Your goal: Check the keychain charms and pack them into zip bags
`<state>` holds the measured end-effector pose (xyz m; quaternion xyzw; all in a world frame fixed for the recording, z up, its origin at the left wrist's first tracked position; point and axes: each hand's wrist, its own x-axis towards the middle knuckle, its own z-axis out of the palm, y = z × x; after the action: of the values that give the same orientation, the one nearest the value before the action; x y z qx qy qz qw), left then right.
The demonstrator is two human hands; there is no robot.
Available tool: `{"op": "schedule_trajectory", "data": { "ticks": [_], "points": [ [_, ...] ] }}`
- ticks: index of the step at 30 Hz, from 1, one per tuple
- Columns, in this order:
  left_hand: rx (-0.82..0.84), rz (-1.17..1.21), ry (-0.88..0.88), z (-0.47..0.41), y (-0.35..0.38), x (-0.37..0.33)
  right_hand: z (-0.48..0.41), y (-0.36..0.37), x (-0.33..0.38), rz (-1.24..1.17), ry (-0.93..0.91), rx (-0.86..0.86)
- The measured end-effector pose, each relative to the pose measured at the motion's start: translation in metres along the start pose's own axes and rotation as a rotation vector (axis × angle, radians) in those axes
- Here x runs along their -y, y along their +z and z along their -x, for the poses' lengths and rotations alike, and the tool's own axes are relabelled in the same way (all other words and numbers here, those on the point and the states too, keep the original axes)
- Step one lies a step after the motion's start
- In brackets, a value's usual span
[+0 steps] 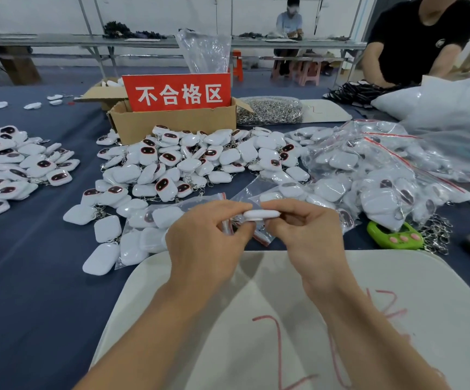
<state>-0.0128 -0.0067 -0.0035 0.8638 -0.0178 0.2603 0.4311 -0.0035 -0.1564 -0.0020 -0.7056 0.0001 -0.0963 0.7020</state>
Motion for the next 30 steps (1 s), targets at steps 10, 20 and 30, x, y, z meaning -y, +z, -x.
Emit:
{"op": "schedule_trajectory", "data": {
  "ticks": [10,20,30],
  "points": [
    [0.111,0.137,-0.019,-0.003,-0.003,0.014,-0.001,0.002,-0.002,0.086,-0.068,-0.038],
    [0.128,0.616,-0.309,-0.012,0.001,0.013,0.001,0.005,0.001,0.240,-0.177,0.083],
    [0.124,0.540,-0.175,-0.015,-0.005,0.012,0.002,0.008,0.002,0.188,-0.085,0.206]
  ]
}}
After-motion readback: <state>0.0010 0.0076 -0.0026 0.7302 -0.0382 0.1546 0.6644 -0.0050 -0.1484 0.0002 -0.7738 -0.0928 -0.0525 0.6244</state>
